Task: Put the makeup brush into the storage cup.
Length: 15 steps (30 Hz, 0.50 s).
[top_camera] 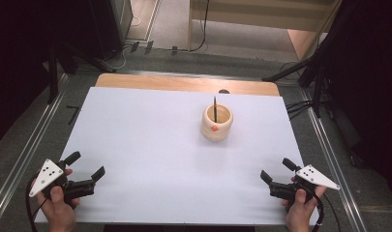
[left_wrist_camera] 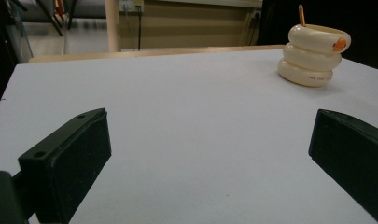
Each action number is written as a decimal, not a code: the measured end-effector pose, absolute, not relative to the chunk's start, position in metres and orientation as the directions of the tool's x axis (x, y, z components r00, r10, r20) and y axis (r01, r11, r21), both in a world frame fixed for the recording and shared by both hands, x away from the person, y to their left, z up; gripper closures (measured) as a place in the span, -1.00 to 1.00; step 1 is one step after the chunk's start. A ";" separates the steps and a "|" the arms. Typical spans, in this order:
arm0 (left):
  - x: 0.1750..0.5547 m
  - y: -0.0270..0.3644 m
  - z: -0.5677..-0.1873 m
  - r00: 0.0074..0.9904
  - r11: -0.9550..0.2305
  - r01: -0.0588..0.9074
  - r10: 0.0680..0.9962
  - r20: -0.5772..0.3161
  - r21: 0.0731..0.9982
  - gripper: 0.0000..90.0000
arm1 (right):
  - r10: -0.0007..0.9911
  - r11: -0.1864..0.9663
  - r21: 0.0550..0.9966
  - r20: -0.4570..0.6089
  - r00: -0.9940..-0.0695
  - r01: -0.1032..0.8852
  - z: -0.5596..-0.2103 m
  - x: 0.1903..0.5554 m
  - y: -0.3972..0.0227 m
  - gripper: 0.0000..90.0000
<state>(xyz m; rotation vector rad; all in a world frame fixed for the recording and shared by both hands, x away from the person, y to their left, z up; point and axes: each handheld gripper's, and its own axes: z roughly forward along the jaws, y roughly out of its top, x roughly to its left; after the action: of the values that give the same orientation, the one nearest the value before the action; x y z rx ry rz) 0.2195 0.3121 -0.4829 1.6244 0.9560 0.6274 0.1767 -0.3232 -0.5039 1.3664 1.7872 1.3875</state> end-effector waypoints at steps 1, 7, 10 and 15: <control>0.220 0.312 -0.483 0.536 -0.080 0.263 0.841 -0.077 0.961 -1.00 | 0.908 -0.023 0.914 0.189 -0.373 0.406 -0.504 0.176 -0.324 -1.00; 0.220 0.311 -0.483 0.539 -0.088 0.264 0.840 -0.071 0.961 -1.00 | 0.913 -0.030 0.916 0.188 -0.362 0.400 -0.505 0.166 -0.330 -1.00; 0.220 0.310 -0.483 0.540 -0.089 0.264 0.839 -0.071 0.961 -1.00 | 0.917 -0.034 0.917 0.187 -0.353 0.396 -0.505 0.163 -0.333 -1.00; 0.219 0.311 -0.482 0.540 -0.089 0.260 0.839 -0.068 0.962 -1.00 | 0.915 -0.061 0.919 0.207 -0.347 0.389 -0.505 0.160 -0.337 -1.00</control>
<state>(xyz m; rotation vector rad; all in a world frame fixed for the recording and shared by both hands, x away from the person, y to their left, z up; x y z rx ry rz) 0.2190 0.3105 -0.4824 1.6334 0.9470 0.6312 0.1601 -0.3365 -0.5050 1.3913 1.7294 1.4077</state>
